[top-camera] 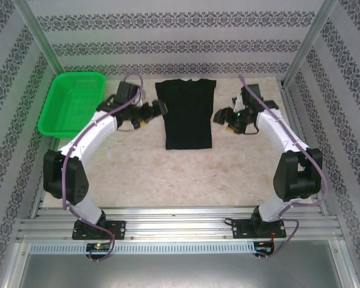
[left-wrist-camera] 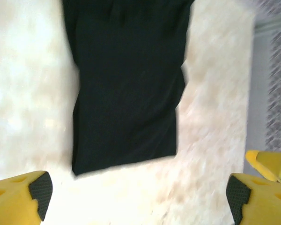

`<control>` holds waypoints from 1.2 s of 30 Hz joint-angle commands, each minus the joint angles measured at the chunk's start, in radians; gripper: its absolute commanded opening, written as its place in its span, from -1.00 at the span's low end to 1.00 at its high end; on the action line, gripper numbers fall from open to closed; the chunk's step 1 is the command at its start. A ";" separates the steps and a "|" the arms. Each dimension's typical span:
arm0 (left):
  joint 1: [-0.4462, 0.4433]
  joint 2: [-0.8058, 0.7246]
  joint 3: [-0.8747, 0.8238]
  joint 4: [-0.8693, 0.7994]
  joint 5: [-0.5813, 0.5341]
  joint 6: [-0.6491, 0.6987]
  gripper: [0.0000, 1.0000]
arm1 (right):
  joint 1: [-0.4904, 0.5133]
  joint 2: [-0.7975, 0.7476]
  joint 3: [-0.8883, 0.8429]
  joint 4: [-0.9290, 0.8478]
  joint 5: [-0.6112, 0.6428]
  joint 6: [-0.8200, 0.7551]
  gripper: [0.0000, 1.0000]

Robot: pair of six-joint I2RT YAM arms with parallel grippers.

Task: Fold and stack the t-shirts

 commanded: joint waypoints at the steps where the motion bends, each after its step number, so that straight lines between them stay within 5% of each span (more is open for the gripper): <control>1: -0.042 -0.009 -0.182 0.132 0.043 -0.082 0.82 | 0.017 -0.004 -0.135 0.104 -0.030 0.005 0.30; 9: -0.135 0.127 -0.214 0.271 0.020 -0.162 0.57 | 0.047 0.077 -0.267 0.264 -0.069 0.047 0.20; 25: -0.145 0.328 -0.116 0.342 -0.050 -0.185 0.25 | 0.075 0.281 -0.124 0.319 -0.073 0.085 0.04; 28: -0.147 0.349 -0.089 0.341 -0.053 -0.178 0.11 | 0.076 0.303 -0.092 0.308 -0.083 0.090 -0.09; 36: -0.148 0.381 -0.028 0.270 -0.060 -0.145 -0.65 | 0.076 0.312 -0.065 0.283 -0.079 0.094 -0.68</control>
